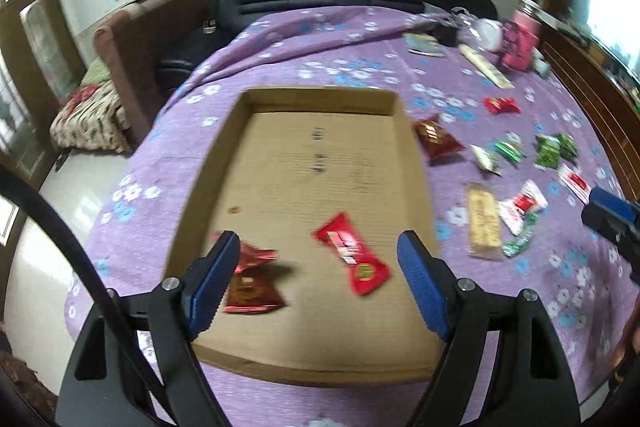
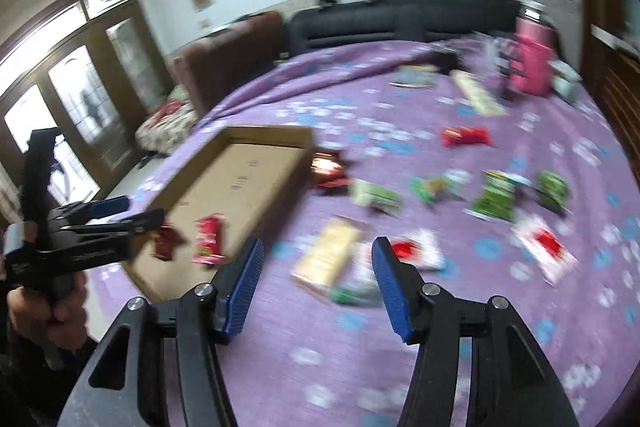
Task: Organize snacks
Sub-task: 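Grasp the cream biscuit packet with the left tool while the right tool grasps a white-red sachet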
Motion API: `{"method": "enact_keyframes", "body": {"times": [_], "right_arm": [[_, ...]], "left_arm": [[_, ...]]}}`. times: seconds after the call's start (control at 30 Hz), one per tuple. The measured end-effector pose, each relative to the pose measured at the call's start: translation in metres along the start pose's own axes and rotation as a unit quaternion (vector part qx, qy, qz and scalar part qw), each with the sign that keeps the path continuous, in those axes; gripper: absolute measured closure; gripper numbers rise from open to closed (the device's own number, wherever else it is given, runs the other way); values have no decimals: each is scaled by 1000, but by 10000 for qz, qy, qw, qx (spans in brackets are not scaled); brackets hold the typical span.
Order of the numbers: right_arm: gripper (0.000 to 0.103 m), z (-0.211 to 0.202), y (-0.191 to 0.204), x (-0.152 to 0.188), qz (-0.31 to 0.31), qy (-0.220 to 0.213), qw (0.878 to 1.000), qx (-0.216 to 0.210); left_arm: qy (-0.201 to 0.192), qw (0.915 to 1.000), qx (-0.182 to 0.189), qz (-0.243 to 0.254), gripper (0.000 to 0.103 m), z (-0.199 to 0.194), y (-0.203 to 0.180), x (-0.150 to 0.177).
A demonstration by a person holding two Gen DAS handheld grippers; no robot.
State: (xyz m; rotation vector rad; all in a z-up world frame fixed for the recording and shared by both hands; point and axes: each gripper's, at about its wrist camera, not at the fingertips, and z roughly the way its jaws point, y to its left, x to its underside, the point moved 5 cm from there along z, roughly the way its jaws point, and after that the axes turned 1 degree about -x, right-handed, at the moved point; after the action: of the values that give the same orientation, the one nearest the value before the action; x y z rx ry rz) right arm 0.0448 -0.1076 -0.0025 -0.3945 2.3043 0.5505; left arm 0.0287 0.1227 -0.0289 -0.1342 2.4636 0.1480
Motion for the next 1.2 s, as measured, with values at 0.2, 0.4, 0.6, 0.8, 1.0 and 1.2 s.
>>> {"method": "enact_keyframes", "body": {"times": [0.2, 0.4, 0.6, 0.8, 1.0, 1.2], "right_arm": [[47, -13, -47, 14, 448, 19, 9987, 233], [46, -16, -61, 22, 575, 21, 9980, 273], [46, -14, -66, 25, 598, 73, 9979, 232], [46, -11, -77, 27, 671, 116, 9973, 276], [46, -13, -97, 28, 710, 151, 9963, 469], [46, -11, -120, 21, 510, 291, 9960, 677]], "left_arm": [[25, 9995, 131, 303, 21, 1, -37, -2], [91, 9984, 243, 505, 21, 4, -59, 0], [237, 9964, 441, 685, 20, 13, -83, 3], [404, 9946, 584, 758, 20, 24, -102, 3], [607, 9922, 744, 800, 20, 41, -120, 3], [739, 9900, 853, 851, 20, 49, -132, 1]]}}
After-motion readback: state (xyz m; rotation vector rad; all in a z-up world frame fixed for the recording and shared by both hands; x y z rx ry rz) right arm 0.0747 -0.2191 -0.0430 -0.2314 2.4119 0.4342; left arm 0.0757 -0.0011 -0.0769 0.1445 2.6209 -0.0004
